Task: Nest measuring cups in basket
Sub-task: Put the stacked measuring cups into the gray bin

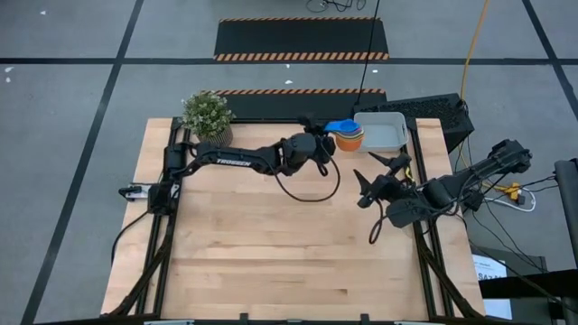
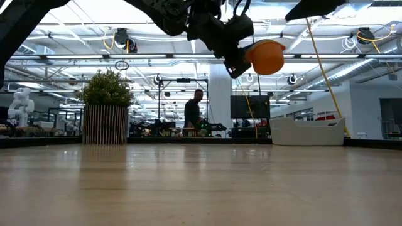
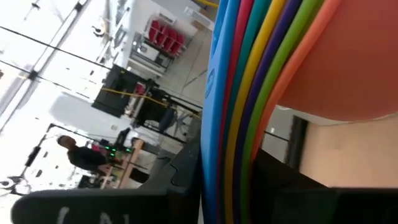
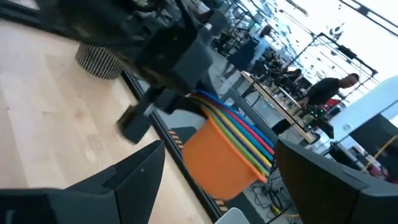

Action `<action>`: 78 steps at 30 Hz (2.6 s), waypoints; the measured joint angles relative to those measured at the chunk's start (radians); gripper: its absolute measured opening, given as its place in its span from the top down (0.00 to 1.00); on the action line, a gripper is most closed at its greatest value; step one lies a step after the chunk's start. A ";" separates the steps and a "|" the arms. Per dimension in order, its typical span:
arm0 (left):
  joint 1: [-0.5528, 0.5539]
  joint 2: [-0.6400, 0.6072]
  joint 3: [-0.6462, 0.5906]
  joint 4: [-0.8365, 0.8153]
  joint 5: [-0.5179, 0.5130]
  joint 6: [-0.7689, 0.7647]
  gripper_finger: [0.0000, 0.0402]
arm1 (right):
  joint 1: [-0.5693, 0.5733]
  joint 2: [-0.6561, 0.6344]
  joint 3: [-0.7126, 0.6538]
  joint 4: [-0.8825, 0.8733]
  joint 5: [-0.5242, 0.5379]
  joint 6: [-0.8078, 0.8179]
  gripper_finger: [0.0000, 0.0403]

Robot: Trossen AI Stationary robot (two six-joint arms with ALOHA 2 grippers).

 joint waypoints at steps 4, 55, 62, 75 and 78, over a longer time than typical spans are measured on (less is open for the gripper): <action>-0.033 0.000 0.000 -0.064 -0.024 -0.101 0.80 | -0.049 0.017 -0.059 0.172 -0.003 -0.114 0.26; -0.209 0.000 -0.001 -0.260 -0.092 -0.106 0.79 | -0.193 0.247 -0.073 0.363 -0.271 -0.285 0.36; -0.208 0.002 -0.001 -0.260 -0.123 -0.085 0.78 | -0.232 0.247 -0.071 0.287 -0.322 -0.228 0.50; -0.217 0.002 -0.001 -0.257 -0.129 -0.039 0.76 | -0.271 0.247 -0.073 0.237 -0.318 -0.248 0.81; -0.222 0.002 -0.002 -0.238 -0.137 -0.021 0.76 | -0.271 0.247 -0.073 0.236 -0.319 -0.247 0.81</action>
